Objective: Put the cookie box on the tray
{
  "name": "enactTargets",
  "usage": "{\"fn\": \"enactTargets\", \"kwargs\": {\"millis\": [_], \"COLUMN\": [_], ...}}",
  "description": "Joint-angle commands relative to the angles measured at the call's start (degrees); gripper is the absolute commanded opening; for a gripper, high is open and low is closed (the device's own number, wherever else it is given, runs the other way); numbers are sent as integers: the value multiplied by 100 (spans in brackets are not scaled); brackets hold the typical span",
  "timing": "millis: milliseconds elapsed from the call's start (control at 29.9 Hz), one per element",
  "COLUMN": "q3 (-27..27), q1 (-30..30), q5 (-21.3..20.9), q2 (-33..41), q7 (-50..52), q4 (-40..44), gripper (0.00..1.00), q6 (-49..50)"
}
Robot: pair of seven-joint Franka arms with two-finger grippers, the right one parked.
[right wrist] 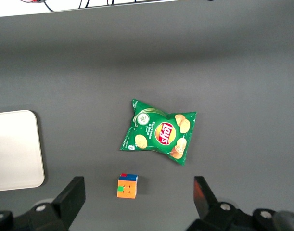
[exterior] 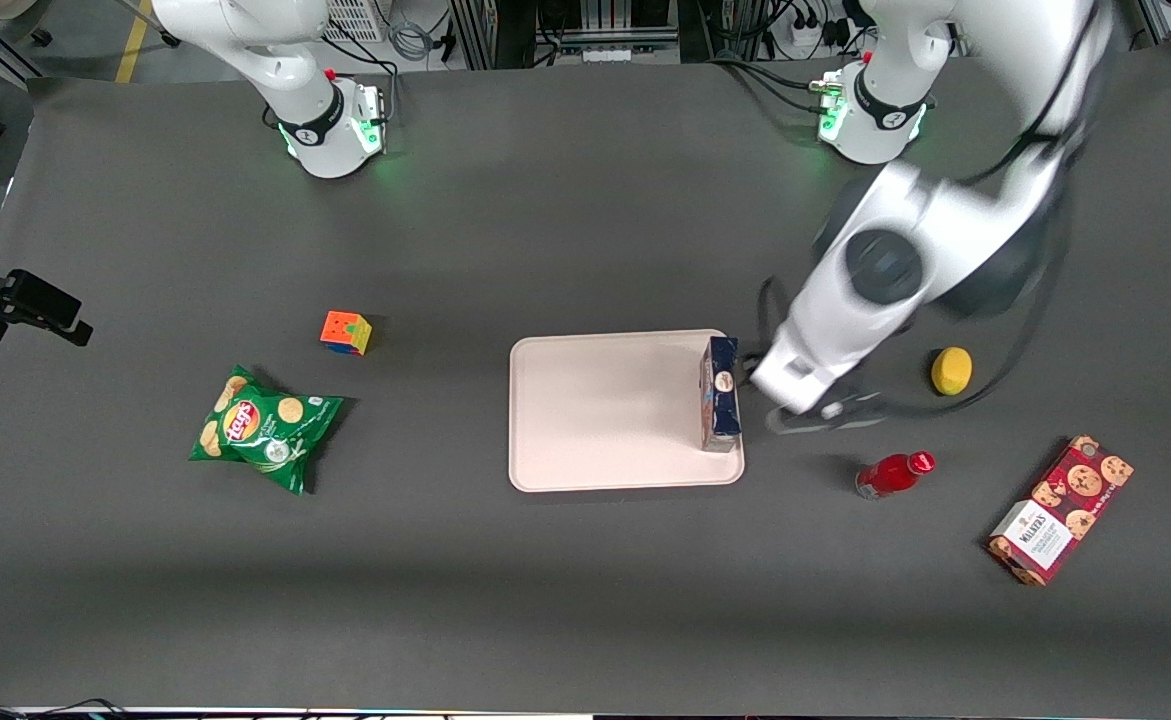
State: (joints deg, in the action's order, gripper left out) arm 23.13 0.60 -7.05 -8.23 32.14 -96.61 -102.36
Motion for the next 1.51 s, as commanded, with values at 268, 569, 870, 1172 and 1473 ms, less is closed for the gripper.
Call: {"fn": "enactTargets", "kwargs": {"millis": [268,569,870,1172,1473], "q3": [-649,-1609,-1662,-1645,-1645], "q1": [-1422,-1422,-1413,-1387,-1378], "q5": [801,1004,1004,1004,1004], "q2": [1754,2861,3073,3073,3047], "q7": [-3553,-5059,-5068,-4998,-4989], "q4": [82,-1569,-2038,-2003,-1950], "gripper": [100,100,100,100,100], "q6": [2167,1361,919,946,946]}}
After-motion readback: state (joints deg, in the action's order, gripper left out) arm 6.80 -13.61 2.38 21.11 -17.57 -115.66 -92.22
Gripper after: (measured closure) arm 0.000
